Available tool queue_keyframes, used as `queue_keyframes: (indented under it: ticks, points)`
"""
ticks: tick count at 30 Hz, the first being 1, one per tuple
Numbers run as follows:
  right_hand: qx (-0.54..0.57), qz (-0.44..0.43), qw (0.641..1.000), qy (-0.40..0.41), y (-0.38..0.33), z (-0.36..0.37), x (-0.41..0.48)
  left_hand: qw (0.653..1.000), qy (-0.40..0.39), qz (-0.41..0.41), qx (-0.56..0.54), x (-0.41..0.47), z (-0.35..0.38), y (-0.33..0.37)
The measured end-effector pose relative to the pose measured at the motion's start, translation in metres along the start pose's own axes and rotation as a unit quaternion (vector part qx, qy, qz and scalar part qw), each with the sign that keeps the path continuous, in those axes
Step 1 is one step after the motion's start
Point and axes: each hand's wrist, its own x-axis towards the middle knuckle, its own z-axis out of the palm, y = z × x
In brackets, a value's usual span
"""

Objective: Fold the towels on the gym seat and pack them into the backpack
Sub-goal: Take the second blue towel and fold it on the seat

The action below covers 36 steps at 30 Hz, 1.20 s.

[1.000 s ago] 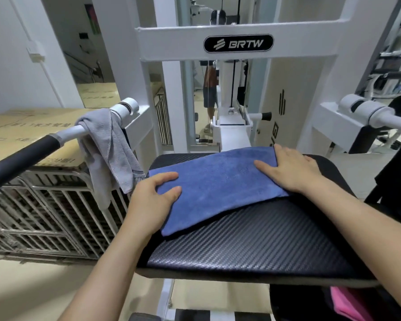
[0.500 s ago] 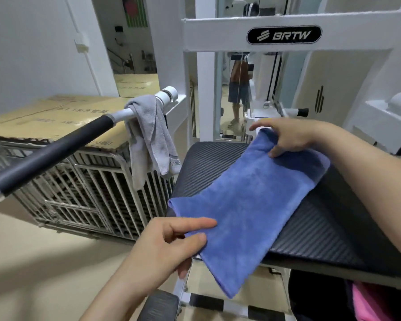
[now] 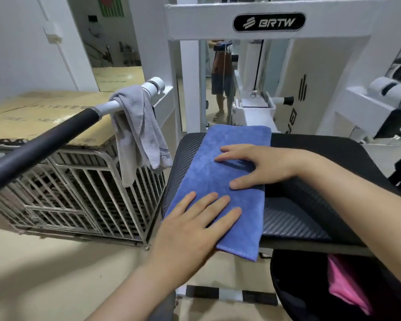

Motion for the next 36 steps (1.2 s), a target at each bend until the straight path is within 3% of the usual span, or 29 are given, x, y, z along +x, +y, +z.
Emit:
queue_keyframes:
  ticks: [2,5,7,9,11,14,16,19,23,26,27,29,31,33,36]
  points:
    - [0.017,0.014,0.997,-0.079,0.001,-0.01,-0.017,0.997,0.05,0.017,-0.052,0.003,-0.004,-0.007]
    - [-0.012,0.03,0.989,-0.148,-0.002,-0.015,-0.034,0.987,0.103,-0.021,-0.125,0.018,-0.03,-0.019]
    - [-0.028,0.056,0.993,-0.098,-0.009,-0.006,-0.039,0.98,0.161,-0.038,-0.112,0.034,-0.057,-0.029]
    - [0.012,0.033,0.999,0.022,-0.023,0.002,-0.045,0.972,0.209,-0.038,-0.105,0.051,-0.089,-0.04]
    - [0.102,-0.011,0.986,0.131,-0.042,0.0,-0.054,0.965,0.249,-0.035,-0.076,0.07,-0.126,-0.049]
    - [0.321,-0.052,0.931,0.162,-0.068,-0.017,-0.08,0.956,0.29,-0.047,-0.008,0.107,-0.166,-0.064]
    - [0.429,-0.091,0.885,0.158,-0.079,-0.029,-0.09,0.959,0.274,-0.067,0.008,0.137,-0.173,-0.072]
    - [0.448,-0.061,0.868,0.205,-0.071,-0.04,-0.083,0.982,0.174,-0.069,0.002,0.177,-0.146,-0.081]
    - [0.336,0.078,0.898,0.271,-0.03,-0.03,-0.056,0.996,0.056,-0.067,-0.028,0.205,-0.084,-0.098]
    - [-0.005,0.184,0.931,0.316,-0.003,-0.007,-0.033,0.996,-0.037,-0.077,-0.019,0.22,-0.037,-0.112]
    - [-0.099,0.164,0.927,0.321,0.003,0.002,-0.026,0.995,-0.062,-0.078,-0.012,0.225,-0.022,-0.116]
    - [-0.187,0.065,0.94,0.278,0.005,0.017,-0.018,0.993,-0.075,-0.094,-0.011,0.234,0.003,-0.124]
    - [-0.195,-0.01,0.969,0.154,-0.003,0.028,-0.016,0.992,-0.058,-0.113,-0.003,0.244,0.021,-0.134]
    - [-0.184,-0.028,0.982,0.039,-0.013,0.038,-0.02,0.991,-0.049,-0.125,0.012,0.251,0.031,-0.143]
    - [-0.182,-0.036,0.983,0.001,-0.014,0.04,-0.02,0.988,-0.083,-0.124,0.039,0.254,0.052,-0.155]
